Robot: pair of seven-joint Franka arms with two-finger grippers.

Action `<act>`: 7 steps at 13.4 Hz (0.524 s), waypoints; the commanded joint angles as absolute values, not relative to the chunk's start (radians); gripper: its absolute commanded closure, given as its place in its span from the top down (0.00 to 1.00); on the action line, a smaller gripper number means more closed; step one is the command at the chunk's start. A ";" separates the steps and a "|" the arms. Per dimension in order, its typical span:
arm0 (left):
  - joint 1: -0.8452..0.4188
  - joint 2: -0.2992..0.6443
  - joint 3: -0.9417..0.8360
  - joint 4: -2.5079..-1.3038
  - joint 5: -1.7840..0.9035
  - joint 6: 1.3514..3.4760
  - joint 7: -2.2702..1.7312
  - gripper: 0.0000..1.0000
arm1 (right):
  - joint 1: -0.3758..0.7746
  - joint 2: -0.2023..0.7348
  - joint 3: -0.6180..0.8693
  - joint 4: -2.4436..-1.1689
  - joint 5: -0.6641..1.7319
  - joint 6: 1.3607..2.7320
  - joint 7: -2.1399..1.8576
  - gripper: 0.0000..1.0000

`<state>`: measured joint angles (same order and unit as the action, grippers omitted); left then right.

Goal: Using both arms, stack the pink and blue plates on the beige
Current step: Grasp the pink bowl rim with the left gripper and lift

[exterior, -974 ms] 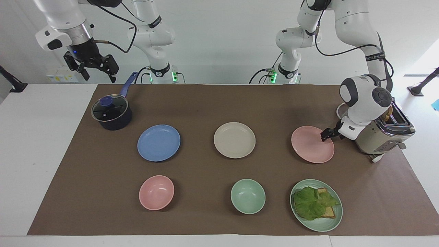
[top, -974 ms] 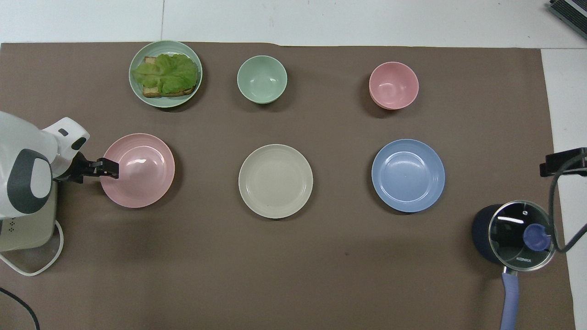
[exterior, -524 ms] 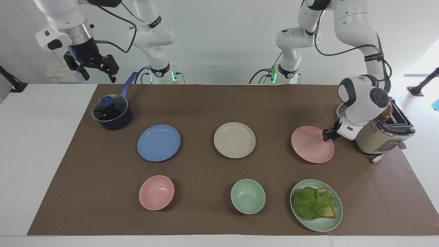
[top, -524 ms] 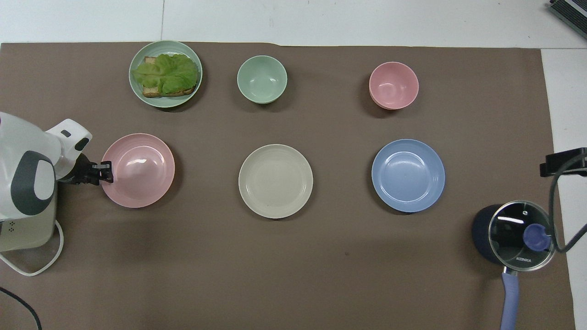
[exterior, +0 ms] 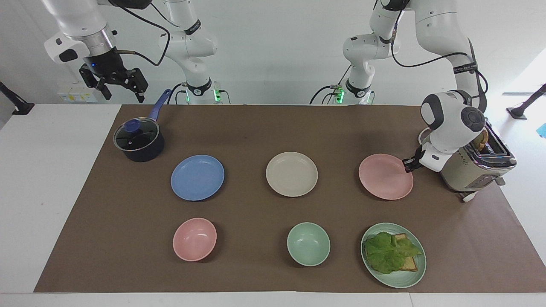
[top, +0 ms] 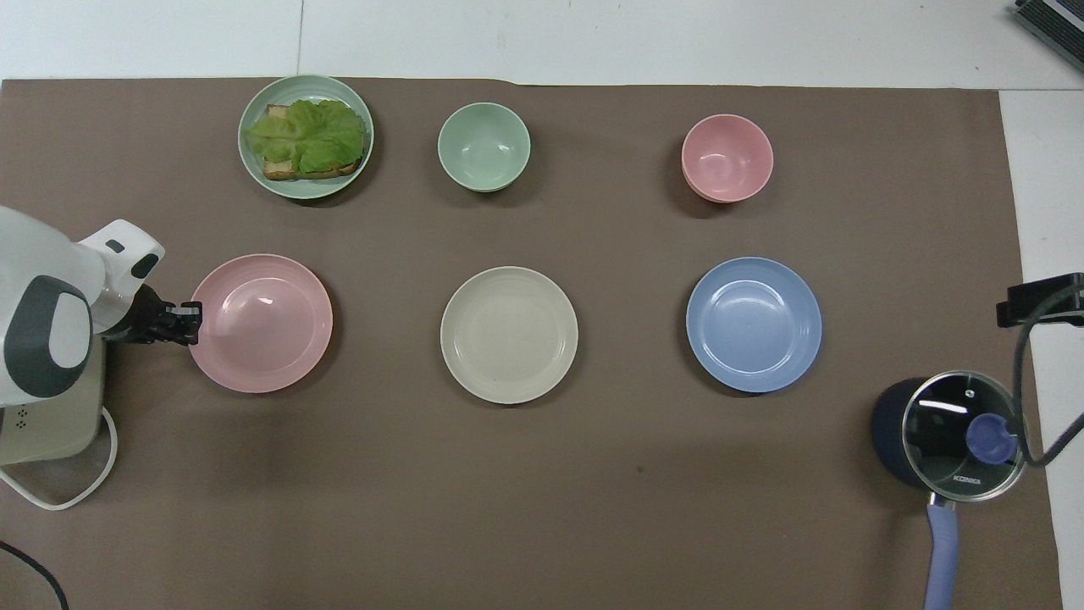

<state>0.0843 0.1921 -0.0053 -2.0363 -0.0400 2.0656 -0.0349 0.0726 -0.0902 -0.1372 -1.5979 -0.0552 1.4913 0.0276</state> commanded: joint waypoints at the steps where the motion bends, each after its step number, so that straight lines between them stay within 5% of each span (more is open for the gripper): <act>1: 0.084 0.181 -0.005 -1.889 -0.110 1.858 -0.040 0.00 | 0.064 -0.103 -0.137 -1.615 -0.043 1.491 0.029 1.00; 7: 0.045 0.126 -0.015 -1.830 -0.325 1.753 -0.043 0.00 | 0.063 -0.103 -0.137 -1.615 -0.043 1.491 0.028 1.00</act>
